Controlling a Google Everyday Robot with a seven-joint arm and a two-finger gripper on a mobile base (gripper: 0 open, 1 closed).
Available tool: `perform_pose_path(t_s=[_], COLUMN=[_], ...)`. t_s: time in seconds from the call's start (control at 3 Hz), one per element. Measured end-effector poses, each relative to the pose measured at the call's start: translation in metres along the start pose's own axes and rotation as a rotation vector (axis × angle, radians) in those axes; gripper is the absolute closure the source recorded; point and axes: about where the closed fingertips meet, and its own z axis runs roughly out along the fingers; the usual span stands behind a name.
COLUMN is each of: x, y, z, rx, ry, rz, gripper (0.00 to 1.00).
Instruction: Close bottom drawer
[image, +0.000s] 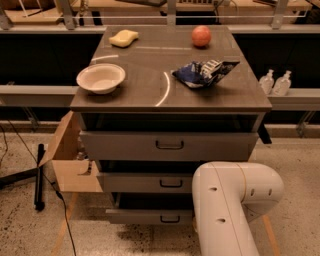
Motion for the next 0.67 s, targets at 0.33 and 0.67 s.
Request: perform_pose_path(t_s=[0.33,0.67], x=[-0.005,-0.006], y=[-0.016,-0.027], z=[0.017,0.026], rx=[0.042,0.072], ry=[-0.003,0.002], rz=[-0.015,-0.022], gripper=[1.0,1.0])
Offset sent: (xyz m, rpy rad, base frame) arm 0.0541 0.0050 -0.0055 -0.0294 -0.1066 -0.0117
